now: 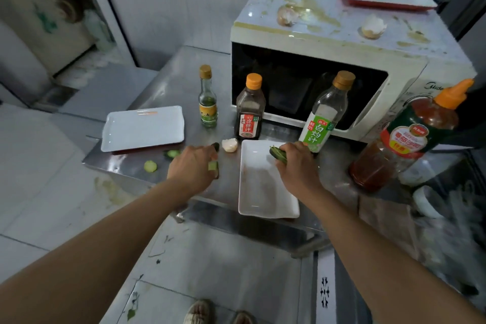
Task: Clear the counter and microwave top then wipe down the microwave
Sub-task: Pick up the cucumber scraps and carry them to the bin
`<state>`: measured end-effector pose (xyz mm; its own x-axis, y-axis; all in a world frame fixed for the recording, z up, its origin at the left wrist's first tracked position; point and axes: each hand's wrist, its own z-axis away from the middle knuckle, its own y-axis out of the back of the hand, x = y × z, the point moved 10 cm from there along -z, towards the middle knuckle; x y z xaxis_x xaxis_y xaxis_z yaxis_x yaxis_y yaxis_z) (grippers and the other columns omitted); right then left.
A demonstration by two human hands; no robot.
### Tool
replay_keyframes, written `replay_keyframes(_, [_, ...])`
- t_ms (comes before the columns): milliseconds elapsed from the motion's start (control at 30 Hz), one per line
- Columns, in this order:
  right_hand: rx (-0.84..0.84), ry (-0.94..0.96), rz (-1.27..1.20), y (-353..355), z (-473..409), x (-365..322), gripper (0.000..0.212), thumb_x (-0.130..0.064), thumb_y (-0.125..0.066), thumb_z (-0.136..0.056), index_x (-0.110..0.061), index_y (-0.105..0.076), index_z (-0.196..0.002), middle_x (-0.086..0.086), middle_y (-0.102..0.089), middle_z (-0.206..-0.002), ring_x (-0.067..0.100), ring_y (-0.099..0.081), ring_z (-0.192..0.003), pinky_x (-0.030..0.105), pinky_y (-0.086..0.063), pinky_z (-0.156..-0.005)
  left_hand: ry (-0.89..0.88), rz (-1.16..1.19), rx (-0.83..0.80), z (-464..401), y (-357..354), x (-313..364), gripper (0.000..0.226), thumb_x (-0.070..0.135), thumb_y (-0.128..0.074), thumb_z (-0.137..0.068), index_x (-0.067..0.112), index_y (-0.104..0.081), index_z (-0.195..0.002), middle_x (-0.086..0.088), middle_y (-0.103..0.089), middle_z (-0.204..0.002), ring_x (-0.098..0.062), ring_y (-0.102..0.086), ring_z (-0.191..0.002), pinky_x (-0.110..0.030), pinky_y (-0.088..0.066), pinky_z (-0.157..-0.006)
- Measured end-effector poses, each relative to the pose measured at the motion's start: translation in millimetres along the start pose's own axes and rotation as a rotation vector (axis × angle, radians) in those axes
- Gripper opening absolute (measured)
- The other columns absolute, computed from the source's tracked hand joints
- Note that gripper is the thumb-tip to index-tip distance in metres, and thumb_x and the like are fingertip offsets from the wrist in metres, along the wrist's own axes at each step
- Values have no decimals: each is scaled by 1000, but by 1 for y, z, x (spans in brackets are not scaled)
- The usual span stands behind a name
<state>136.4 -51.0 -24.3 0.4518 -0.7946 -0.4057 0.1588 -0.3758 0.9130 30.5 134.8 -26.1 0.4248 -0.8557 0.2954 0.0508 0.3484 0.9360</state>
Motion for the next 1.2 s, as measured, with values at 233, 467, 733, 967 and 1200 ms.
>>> replay_keyframes(233, [-52,65,10,-17,-8,-30,32,-23,-53,-94,-6,-51,-121,13,-48,-123,26,-42,-116,34,-38,-92,57,-14,2,3,-5,-33,22,23,-60,-84,22,-58,-106,-3,-61,-110,-26,-56,-105,-35,-46,-77])
replay_keyframes(467, [-50,26,28,-39,-19,-39,33,-22,-55,-93,-9,-51,-123,11,-49,-126,26,-43,-118,32,-37,-93,107,94,-29,-19,-29,-36,46,26,-66,-85,24,-49,-128,-9,-58,-108,-27,-60,-95,-32,-45,-70])
replay_keyframes(733, [-23,-27,11,-49,-29,-42,34,-19,-60,-90,-7,-53,-122,12,-50,-124,27,-46,-117,32,-39,-91,134,39,-2,-44,-47,-24,62,42,-67,-83,18,-44,-135,-12,-60,-115,-27,-59,-102,-36,-52,-81])
replay_keyframes(967, [-34,-53,18,-54,-29,-38,37,-19,-60,-90,-8,-53,-124,12,-50,-125,26,-45,-118,31,-40,-92,93,-61,-6,-53,-65,-26,34,25,-61,-88,12,-51,-118,-10,-60,-109,-27,-60,-96,-37,-52,-76])
replay_keyframes(1200, [-51,-57,-6,-55,-27,-40,36,-19,-60,-90,-6,-53,-123,12,-49,-124,27,-45,-118,32,-40,-92,24,61,60,-49,-51,-26,38,20,-67,-81,17,-50,-115,-8,-62,-109,-29,-61,-96,-34,-41,-69])
